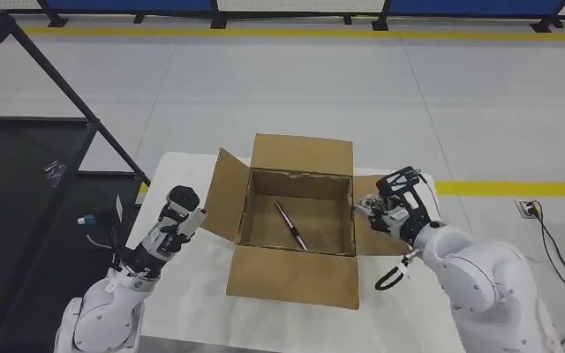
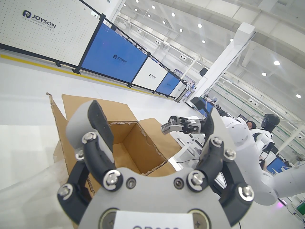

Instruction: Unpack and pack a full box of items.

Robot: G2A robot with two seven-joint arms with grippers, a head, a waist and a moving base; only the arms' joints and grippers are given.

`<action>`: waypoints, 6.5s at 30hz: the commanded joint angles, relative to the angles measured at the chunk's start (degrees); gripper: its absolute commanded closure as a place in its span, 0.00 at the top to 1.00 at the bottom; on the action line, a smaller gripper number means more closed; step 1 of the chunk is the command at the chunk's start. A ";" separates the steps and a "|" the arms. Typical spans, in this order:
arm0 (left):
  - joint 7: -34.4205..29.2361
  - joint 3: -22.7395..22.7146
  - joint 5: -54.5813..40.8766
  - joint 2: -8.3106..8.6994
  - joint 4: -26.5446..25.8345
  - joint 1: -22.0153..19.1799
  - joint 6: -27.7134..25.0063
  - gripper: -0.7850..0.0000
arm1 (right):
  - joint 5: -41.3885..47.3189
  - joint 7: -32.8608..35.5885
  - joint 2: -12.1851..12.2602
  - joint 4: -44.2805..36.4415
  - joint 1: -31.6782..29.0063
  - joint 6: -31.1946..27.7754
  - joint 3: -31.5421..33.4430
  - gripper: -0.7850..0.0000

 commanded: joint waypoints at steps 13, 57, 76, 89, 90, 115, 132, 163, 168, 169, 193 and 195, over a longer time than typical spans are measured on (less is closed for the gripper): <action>0.00 0.00 0.00 0.00 0.00 0.00 0.00 1.00 | 1.55 -3.05 1.50 0.65 -20.06 -1.11 18.12 0.00; 0.00 0.00 0.00 0.00 0.00 0.00 0.00 1.00 | -3.33 -11.63 2.57 23.25 -10.42 -0.36 8.80 0.92; 0.00 0.00 0.00 0.00 0.00 0.00 0.00 1.00 | -7.45 -8.55 3.11 16.50 -7.27 5.32 8.38 0.99; 0.00 0.00 0.00 0.00 0.00 0.00 0.00 1.00 | -6.70 -8.92 3.64 13.65 -10.75 5.13 11.65 0.96; 0.00 0.00 0.00 0.00 0.00 0.00 0.00 1.00 | -6.59 -9.06 3.66 13.53 -10.89 5.17 11.78 0.95; 5.92 -3.20 1.46 0.78 -2.88 4.86 0.61 1.00 | -5.96 -7.45 2.21 4.01 2.46 1.00 -11.21 0.95; 9.21 -7.78 -0.64 1.53 -3.01 8.03 0.17 1.00 | -0.54 -12.11 -7.37 36.20 29.53 8.26 -41.91 1.00; 12.36 -8.34 -0.11 1.69 -3.22 9.18 2.67 1.00 | 14.62 -4.05 -19.01 69.59 45.20 7.73 -53.76 0.48; 12.36 -8.34 -0.11 1.69 -3.22 9.18 2.67 1.00 | 17.19 -5.06 -23.22 77.81 47.47 6.22 -56.58 0.44; 12.36 -8.34 -0.11 1.69 -3.22 9.18 2.67 1.00 | 17.28 -5.02 -23.98 79.45 47.94 6.33 -57.07 0.44; 12.36 -8.34 -0.11 1.69 -3.22 9.18 2.67 1.00 | 17.49 -9.04 -34.99 100.54 51.67 9.02 -59.85 0.42; 12.36 -8.34 -0.11 1.69 -3.22 9.18 2.67 1.00 | 17.42 -9.78 -35.42 101.22 51.68 8.98 -59.76 0.39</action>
